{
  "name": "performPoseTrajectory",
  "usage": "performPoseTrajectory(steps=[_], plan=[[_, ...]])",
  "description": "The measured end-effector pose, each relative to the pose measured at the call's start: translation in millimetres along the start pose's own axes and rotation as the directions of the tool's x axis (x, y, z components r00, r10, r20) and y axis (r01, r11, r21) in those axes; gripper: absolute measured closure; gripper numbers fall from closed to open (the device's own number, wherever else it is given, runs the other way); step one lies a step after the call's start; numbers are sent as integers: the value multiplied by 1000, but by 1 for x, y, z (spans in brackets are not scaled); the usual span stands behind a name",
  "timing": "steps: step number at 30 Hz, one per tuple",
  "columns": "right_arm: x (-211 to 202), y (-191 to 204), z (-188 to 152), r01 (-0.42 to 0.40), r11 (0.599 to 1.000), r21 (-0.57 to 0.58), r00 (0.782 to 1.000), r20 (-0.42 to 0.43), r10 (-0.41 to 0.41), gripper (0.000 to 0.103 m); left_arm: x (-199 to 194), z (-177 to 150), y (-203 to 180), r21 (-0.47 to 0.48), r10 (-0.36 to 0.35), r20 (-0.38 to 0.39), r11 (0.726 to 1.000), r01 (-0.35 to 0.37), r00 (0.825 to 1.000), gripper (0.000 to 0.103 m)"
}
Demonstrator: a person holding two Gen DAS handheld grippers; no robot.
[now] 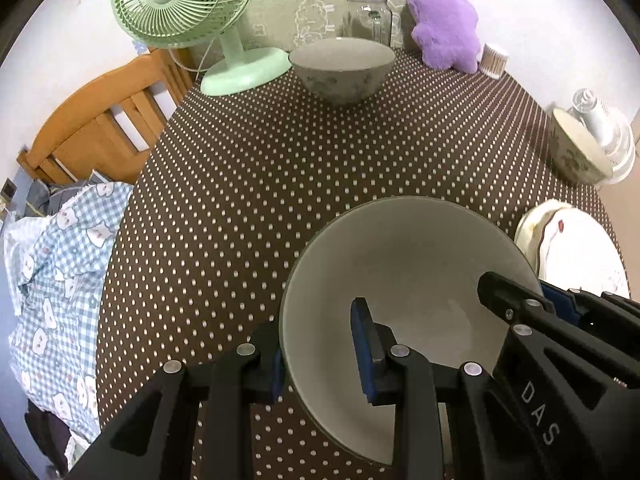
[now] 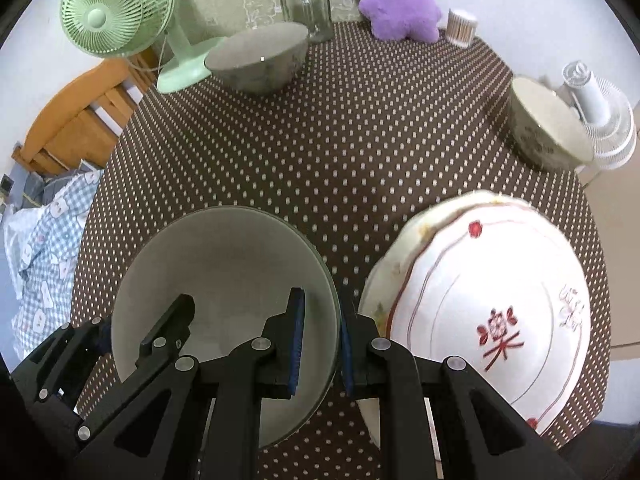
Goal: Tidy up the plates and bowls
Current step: 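Lift the grey bowl with both grippers and carry it beside the plate stack, then lower the grey bowl onto the table and open both grippers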
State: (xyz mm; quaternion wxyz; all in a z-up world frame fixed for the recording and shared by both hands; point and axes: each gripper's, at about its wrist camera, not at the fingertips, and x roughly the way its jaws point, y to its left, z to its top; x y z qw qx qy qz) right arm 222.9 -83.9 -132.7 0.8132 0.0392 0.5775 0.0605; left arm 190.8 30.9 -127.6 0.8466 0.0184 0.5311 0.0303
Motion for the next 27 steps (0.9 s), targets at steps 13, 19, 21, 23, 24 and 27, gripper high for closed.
performPoseTrajectory(steps=[13,19,21,23,24,27], plan=[[3,0,-22,2,999,-48,1000,-13,-2,84,3,-19,1,-22,-1,-35,1000,1,999,71],[-1,0,-22,-9,998,-60,1000,8,9,84,-2,-21,1,-21,6,-30,1000,-7,1000,43],[-1,0,-21,-8,998,-63,1000,1,8,82,-3,-22,1,-19,-2,-30,1000,1,1000,41],[-1,1,-20,-7,998,-62,1000,-9,7,70,-3,-21,3,-19,-7,-34,1000,6,999,37],[-2,0,-20,-7,998,-60,1000,-7,7,58,-4,-21,4,-20,-8,-34,1000,7,999,37],[-10,-2,-18,-39,998,-40,999,13,40,38,-11,-16,7,-38,-24,-23,999,24,999,25]])
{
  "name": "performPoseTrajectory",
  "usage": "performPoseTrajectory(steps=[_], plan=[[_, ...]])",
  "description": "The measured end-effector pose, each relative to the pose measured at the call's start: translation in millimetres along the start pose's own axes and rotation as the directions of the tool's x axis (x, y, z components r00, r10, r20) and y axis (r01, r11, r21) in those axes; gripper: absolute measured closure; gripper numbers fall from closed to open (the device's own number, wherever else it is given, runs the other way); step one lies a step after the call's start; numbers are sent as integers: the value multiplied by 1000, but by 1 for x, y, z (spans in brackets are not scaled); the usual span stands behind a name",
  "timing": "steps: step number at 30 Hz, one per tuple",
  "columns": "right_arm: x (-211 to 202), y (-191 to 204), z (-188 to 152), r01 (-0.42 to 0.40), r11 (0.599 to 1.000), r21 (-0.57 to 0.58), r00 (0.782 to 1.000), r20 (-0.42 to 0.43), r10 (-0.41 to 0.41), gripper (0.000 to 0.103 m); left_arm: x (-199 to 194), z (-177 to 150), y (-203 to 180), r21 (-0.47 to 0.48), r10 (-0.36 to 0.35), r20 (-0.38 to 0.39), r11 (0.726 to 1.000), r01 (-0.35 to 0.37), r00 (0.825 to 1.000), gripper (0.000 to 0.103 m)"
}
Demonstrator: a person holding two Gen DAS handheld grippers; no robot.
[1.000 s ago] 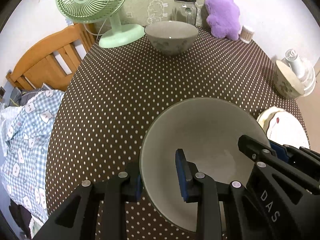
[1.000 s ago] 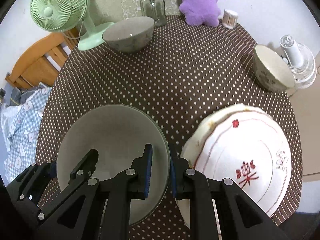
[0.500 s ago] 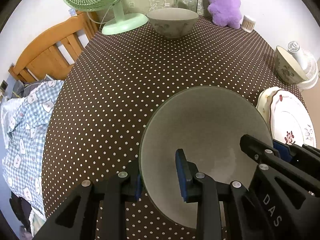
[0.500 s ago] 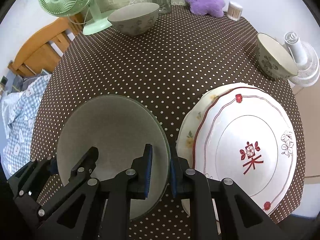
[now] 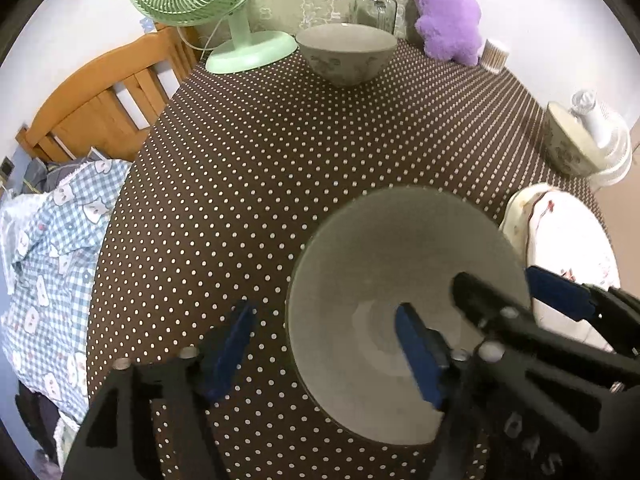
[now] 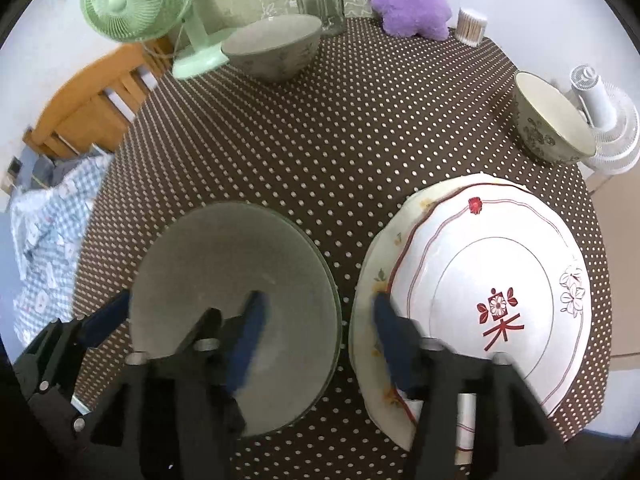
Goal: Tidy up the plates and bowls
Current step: 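Lower the grey bowl onto the table and open both grippers, then move both grippers toward the grey bowl beside the glass jar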
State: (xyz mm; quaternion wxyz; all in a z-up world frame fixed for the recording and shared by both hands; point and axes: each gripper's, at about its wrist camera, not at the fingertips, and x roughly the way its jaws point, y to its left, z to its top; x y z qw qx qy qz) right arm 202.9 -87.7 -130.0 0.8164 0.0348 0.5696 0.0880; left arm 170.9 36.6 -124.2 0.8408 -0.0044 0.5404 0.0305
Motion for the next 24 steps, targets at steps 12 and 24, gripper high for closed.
performPoseTrajectory(steps=[12,24], plan=[[-42,2,17,-6,1000,-17,997,82,8,34,-39,19,4,4,5,80,1000,-5,997,17],[-93,17,57,2,999,-52,977,215,10,34,-81,60,13,-12,-5,209,1000,8,978,17]])
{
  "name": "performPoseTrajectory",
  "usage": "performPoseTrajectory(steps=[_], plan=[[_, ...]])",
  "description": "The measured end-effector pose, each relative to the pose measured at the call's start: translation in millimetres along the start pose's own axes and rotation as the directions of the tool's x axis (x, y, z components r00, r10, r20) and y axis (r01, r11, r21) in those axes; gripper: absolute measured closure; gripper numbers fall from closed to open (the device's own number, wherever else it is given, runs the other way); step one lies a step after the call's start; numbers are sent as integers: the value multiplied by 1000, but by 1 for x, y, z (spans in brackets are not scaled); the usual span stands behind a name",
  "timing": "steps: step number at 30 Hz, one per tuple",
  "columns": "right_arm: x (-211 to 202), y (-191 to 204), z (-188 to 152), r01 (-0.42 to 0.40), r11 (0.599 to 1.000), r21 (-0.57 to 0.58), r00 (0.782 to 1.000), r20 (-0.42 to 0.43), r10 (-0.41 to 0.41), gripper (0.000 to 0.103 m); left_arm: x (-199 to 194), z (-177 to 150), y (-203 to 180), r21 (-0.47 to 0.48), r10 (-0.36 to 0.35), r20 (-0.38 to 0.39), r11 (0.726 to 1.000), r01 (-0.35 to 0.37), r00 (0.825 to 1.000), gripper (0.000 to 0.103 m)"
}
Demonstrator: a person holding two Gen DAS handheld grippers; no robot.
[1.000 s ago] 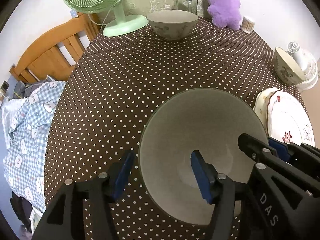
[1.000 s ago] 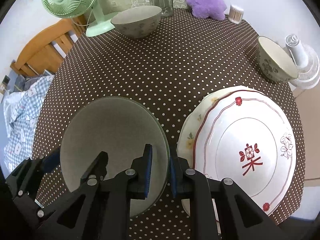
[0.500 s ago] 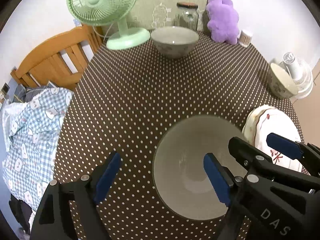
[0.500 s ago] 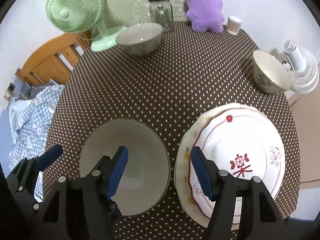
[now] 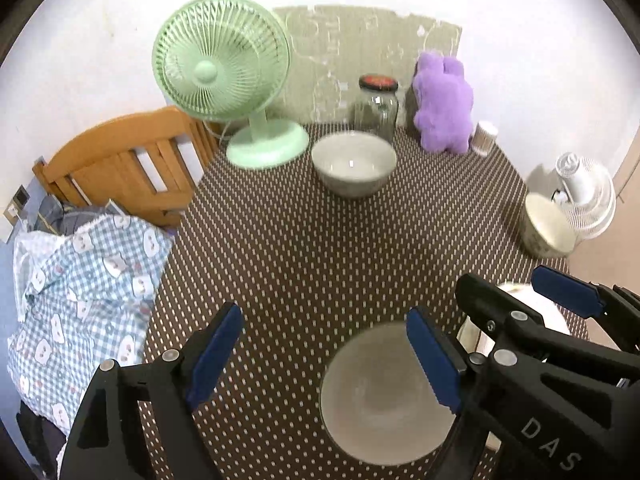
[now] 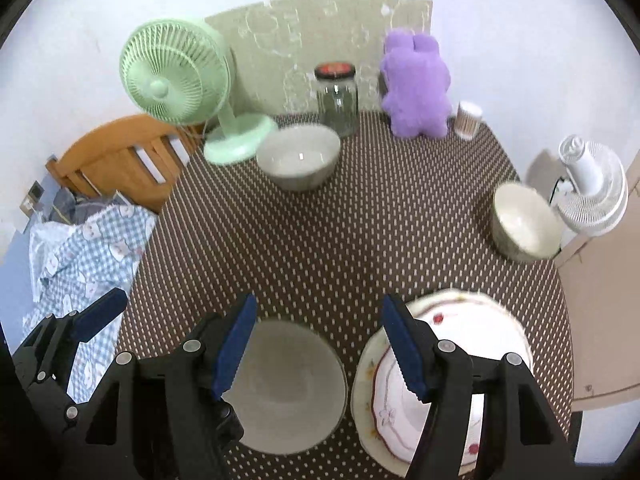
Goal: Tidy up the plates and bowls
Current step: 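Move both grippers toward the grey bowl beside the glass jar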
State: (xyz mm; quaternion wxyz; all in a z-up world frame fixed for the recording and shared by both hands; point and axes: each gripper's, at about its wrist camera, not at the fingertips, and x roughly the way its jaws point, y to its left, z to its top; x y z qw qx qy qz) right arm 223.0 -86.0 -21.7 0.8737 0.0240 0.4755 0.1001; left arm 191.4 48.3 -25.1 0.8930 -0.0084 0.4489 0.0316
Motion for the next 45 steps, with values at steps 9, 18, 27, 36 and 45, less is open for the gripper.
performPoseTrajectory(steps=[9,18,27,36,45], plan=[[-6,10,42,29,1000,4,995,92,-29,34,2,42,9,11,-20,70,1000,20,997,17],[17,21,86,54,998,14,992,116,-55,34,31,87,21,21,-37,92,999,36,995,17],[68,18,132,44,999,-16,993,110,-42,34,77,124,24,-27,8,77,1000,-6,997,17],[132,-3,164,8,999,-36,997,76,-5,34,137,144,16,-88,12,63,996,-7,998,17],[191,-19,177,10,999,-30,999,47,-9,34,192,155,3,-70,58,26,996,-56,998,23]])
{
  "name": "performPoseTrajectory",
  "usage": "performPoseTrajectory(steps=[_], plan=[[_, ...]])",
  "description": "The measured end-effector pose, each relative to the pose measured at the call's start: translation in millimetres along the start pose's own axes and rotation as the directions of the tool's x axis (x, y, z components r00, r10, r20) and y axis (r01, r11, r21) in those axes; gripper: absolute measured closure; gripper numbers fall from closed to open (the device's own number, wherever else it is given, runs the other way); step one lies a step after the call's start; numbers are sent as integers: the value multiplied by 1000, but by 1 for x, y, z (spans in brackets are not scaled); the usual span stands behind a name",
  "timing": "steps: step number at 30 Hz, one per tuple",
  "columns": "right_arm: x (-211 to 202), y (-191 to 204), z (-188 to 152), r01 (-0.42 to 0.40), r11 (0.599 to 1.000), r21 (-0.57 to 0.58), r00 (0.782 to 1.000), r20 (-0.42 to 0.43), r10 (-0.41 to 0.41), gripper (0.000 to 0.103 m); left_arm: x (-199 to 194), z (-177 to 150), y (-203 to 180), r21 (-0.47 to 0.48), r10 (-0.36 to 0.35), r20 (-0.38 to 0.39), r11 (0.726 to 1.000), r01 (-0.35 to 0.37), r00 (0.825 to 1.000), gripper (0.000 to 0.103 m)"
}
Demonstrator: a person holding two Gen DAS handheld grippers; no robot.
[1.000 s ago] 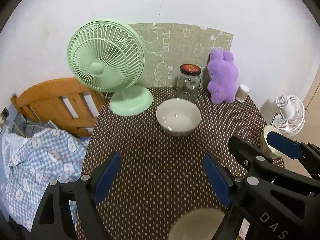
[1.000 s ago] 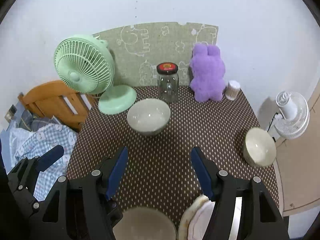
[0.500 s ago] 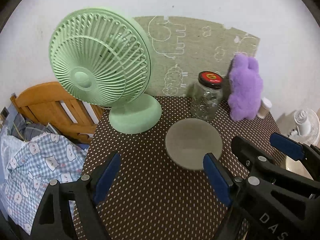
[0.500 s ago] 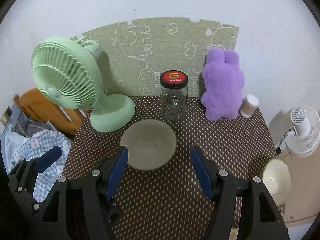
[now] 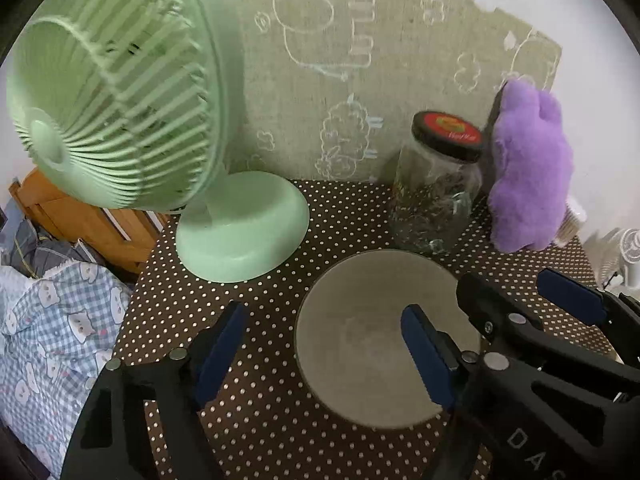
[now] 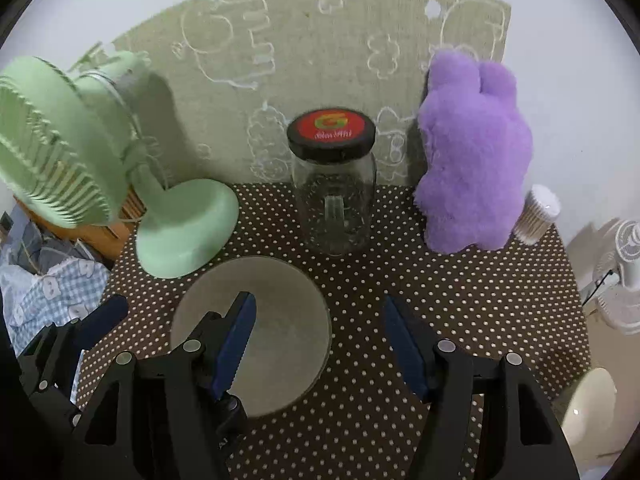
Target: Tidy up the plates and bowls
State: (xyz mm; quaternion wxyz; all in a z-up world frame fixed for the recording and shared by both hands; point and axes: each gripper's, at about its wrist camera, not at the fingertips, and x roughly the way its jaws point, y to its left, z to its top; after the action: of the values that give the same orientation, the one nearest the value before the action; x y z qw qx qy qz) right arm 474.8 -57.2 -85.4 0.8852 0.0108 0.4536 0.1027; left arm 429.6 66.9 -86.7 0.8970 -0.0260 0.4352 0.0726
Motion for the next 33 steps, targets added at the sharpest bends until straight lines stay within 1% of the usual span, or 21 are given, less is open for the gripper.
performPoseTrajectory(steps=[3,5,6,7,8,9,10,11,12,13,14,15,17,18,20,22,23,33], plan=[[15,-3,2,-11,1000,13,1000,-11,11,34,12,0,0,4,19,-11,1000,-19,1000,25],[25,-5,2,-21,1000,22,1000,-16,21,35,19,1,-1,7,19,-23,1000,-18,1000,31],[28,-4,2,-22,1000,23,1000,-18,22,38,24,0,-4,10,15,-30,1000,-15,999,32],[31,-4,1,-20,1000,24,1000,-23,20,43,27,-1,-4,12,15,-36,1000,-14,999,36],[34,-4,0,-19,999,26,999,-31,20,45,30,-2,-4,13,15,-41,1000,-15,999,41],[37,-4,-1,-22,999,30,999,-37,23,46,33,-4,-4,13,10,-49,1000,-10,999,42],[41,-5,-3,-32,999,36,999,-43,33,46,35,-4,-5,13,5,-58,1000,-4,998,46],[43,-5,-3,-35,999,40,998,-45,37,47,37,-3,-7,14,-1,-63,1000,2,998,51],[44,-6,-4,-34,999,41,998,-45,36,51,38,-4,-8,22,7,-60,1000,-5,998,52],[46,-6,-6,-28,999,40,998,-46,30,53,39,-4,-10,30,23,-58,999,-21,998,57],[48,-6,-7,-26,999,39,998,-50,28,54,40,-5,-11,36,34,-57,999,-32,998,59],[49,-6,-7,-30,999,40,998,-54,32,56,42,-5,-11,38,39,-60,999,-37,997,60],[51,-5,-8,-40,999,37,997,-59,42,61,45,-6,-10,32,39,-64,999,-37,997,65],[52,-4,-8,-44,998,32,997,-63,46,63,46,-6,-9,29,38,-71,999,-36,997,65],[55,-2,-10,-54,998,31,996,-72,56,64,49,-6,-7,25,34,-81,999,-32,996,69],[58,-1,-12,-56,998,32,995,-78,59,69,54,-6,-5,18,33,-95,999,-31,995,70],[60,0,-13,-61,998,36,994,-90,64,70,57,-7,-4,15,35,-104,999,-33,994,72],[58,2,-18,-62,997,39,992,-109,65,70,52,-8,-2,-11,29,-124,999,-31,992,74]])
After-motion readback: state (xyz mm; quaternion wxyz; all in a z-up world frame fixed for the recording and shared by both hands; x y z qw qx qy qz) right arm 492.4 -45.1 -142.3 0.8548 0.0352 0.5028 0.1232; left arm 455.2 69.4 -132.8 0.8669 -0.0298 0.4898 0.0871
